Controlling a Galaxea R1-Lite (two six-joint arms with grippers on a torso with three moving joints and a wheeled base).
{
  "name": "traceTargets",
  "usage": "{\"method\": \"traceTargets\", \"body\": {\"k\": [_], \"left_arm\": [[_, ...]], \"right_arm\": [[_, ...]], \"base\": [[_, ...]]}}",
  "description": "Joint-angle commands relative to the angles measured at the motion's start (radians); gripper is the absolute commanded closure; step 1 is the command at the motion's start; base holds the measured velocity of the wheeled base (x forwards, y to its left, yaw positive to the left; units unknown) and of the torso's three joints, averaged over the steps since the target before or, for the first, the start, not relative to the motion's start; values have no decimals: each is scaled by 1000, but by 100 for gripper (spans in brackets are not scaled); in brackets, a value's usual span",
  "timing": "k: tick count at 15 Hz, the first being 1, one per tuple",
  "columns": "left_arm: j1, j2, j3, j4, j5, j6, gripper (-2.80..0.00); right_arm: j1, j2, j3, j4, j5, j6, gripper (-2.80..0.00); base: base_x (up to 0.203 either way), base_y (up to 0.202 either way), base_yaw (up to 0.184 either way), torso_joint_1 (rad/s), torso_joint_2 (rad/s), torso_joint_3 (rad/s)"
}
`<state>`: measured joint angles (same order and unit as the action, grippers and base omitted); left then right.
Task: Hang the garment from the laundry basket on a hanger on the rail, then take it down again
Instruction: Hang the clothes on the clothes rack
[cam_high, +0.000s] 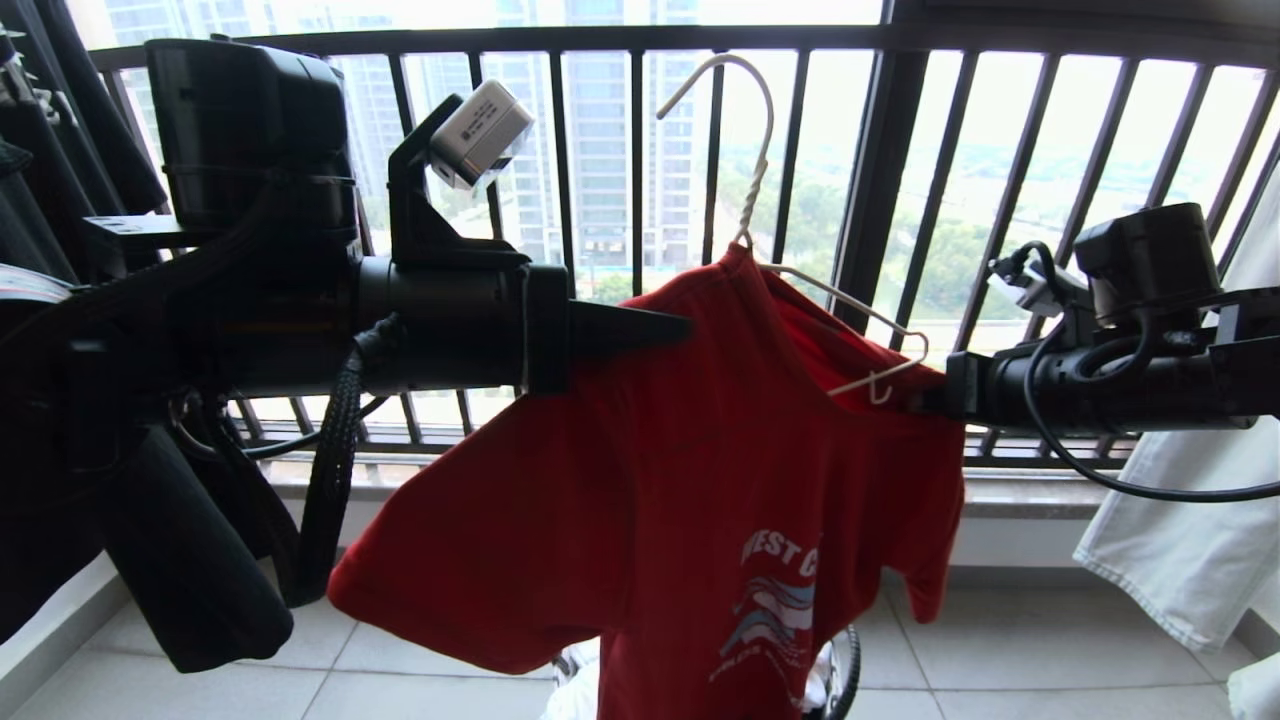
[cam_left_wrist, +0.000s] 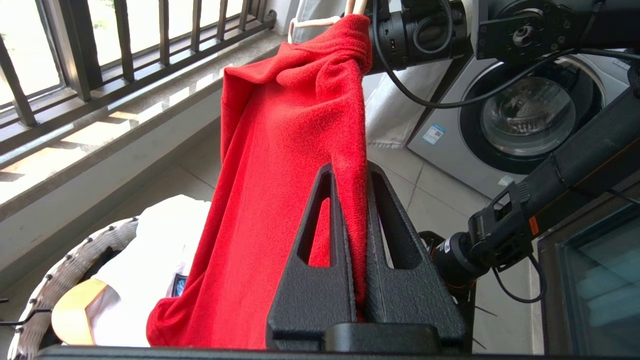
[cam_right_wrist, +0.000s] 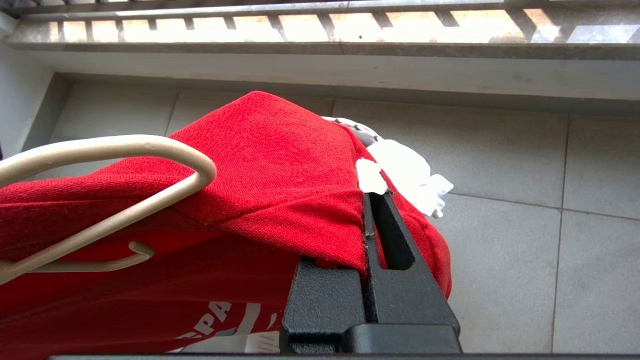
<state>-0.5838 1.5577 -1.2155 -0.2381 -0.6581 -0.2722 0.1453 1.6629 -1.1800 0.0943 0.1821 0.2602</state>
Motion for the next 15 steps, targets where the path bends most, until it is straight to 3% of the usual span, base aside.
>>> {"method": "traceTargets", "body": {"k": [1,8,12,15], "left_arm": [[0,16,6,0,-3,24,0],[-1,30,10,0,-3,50,0],[-5,-15,35,-2,-8,50,0],[-4,-41,47,-3,-11,48,0]], "right_arm": [[0,-24,-1,8,2,2,0],[-21,-24,-99,177,20,4,0],[-53,17,-181,318,73,2,0],[-53,18,-190,340,74,-3,0]], "base": [[0,0,0,0,0,0],[0,0,0,0,0,0],[0,0,0,0,0,0],[0,0,0,0,0,0]]}}
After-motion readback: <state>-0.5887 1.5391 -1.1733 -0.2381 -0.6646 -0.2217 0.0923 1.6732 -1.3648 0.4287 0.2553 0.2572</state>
